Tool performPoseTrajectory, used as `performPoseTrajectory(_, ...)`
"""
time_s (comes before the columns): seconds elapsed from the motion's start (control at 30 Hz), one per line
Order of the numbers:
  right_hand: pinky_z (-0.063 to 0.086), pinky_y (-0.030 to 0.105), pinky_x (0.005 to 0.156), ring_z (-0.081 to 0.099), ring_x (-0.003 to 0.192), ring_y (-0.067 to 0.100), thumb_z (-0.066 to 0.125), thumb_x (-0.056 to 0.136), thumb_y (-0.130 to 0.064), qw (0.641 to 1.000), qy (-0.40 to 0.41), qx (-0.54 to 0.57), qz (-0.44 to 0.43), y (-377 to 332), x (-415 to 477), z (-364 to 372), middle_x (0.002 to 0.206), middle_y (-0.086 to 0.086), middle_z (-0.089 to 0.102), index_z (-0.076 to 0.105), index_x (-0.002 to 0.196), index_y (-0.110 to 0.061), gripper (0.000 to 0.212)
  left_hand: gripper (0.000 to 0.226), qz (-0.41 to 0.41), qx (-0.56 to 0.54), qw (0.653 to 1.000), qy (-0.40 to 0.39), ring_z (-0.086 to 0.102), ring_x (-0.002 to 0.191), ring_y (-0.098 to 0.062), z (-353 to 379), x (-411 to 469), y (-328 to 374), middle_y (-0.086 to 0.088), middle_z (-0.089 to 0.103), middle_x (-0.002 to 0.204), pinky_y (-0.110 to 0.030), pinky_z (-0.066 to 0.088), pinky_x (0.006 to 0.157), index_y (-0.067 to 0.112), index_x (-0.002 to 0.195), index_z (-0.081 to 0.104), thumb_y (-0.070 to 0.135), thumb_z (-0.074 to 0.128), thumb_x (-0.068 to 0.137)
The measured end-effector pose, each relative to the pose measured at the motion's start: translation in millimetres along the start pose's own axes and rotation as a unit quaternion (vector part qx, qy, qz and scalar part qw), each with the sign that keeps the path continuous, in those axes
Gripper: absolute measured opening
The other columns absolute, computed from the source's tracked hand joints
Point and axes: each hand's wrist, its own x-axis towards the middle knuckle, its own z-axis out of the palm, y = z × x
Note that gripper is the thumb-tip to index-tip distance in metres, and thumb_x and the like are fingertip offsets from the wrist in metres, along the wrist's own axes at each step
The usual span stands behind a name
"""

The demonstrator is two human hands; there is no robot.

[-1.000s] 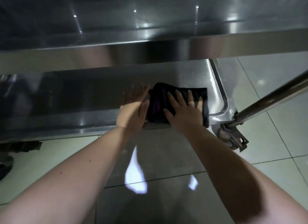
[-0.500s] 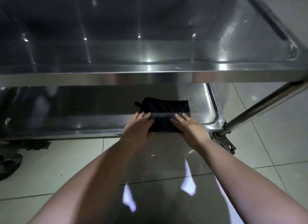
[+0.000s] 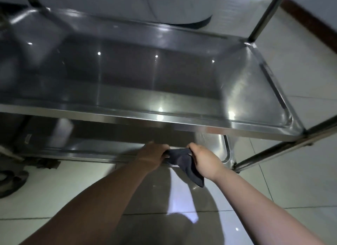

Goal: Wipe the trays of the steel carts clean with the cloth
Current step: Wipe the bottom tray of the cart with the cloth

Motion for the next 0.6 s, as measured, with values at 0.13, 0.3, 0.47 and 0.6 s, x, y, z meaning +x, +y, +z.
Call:
performPoseTrajectory(0.13,0.034,0.030,0.069,0.056,0.093,0.028,0.062,0.092,-0.037,0.997,-0.068,0.041,0.023,-49,-10,-32,0.094,0.003,0.056,0.044,0.108,-0.017,0.031,0.021,0.062,0.055,0.997,-0.009,0.061,0.103,-0.029,-74,-26,-1,-0.007,0.068,0.107,-0.035,0.043,0.085,0.020,0.107,0.062,0.035,0.053,0.096)
performPoseTrajectory(0.3,0.048,0.032,0.074,0.064,0.100,0.025,0.051,0.090,-0.056,0.995,-0.088,0.036,0.031,-152,-40,-68,0.111,-0.001,0.069,0.057,0.118,-0.031,0.038,0.012,0.042,0.030,0.995,-0.090,0.062,0.098,-0.026,-167,-81,8,-0.005,0.067,0.101,-0.035,0.047,0.081,0.019,0.099,0.063,0.025,0.059,0.090)
performPoseTrajectory(0.47,0.049,0.036,0.066,0.061,0.076,0.017,0.046,0.074,-0.057,0.986,-0.066,0.125,0.085,-225,-108,-176,0.081,-0.005,0.065,0.058,0.086,-0.023,0.037,0.016,0.133,0.062,0.988,-0.053,0.064,0.089,-0.013,-294,-162,38,0.008,0.068,0.092,-0.027,0.043,0.070,0.029,0.100,0.068,0.033,0.059,0.088)
performPoseTrajectory(0.6,0.045,0.011,0.057,0.058,0.064,-0.007,0.047,0.066,-0.043,0.977,-0.021,0.192,0.088,-269,-171,-295,0.073,-0.025,0.062,0.058,0.084,-0.044,0.021,0.020,0.218,0.045,0.973,0.062,0.064,0.063,-0.013,-396,-215,106,0.010,0.067,0.073,-0.019,0.047,0.053,0.025,0.092,0.074,0.037,0.062,0.081)
